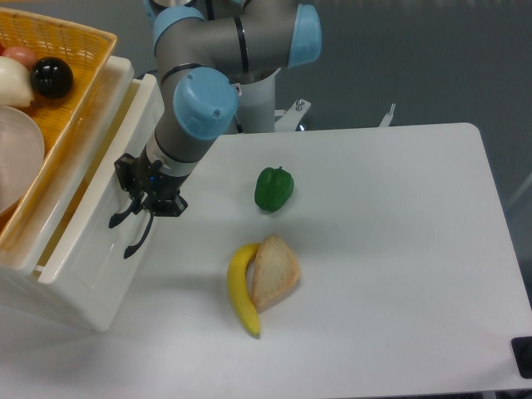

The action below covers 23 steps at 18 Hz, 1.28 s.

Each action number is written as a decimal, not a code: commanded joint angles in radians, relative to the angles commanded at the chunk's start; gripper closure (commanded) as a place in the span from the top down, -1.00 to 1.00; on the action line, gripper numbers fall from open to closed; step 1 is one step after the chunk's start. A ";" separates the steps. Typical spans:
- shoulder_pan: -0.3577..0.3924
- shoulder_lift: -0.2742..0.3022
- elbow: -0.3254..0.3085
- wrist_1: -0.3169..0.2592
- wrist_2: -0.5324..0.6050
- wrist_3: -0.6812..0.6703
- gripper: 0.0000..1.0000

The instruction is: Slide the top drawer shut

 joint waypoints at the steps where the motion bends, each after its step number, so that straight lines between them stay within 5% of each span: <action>1: -0.002 0.002 0.000 0.000 0.000 -0.002 -0.67; 14: -0.025 -0.002 0.002 0.005 -0.002 -0.023 -0.66; 23: 0.084 -0.003 0.018 0.015 0.011 -0.011 -0.32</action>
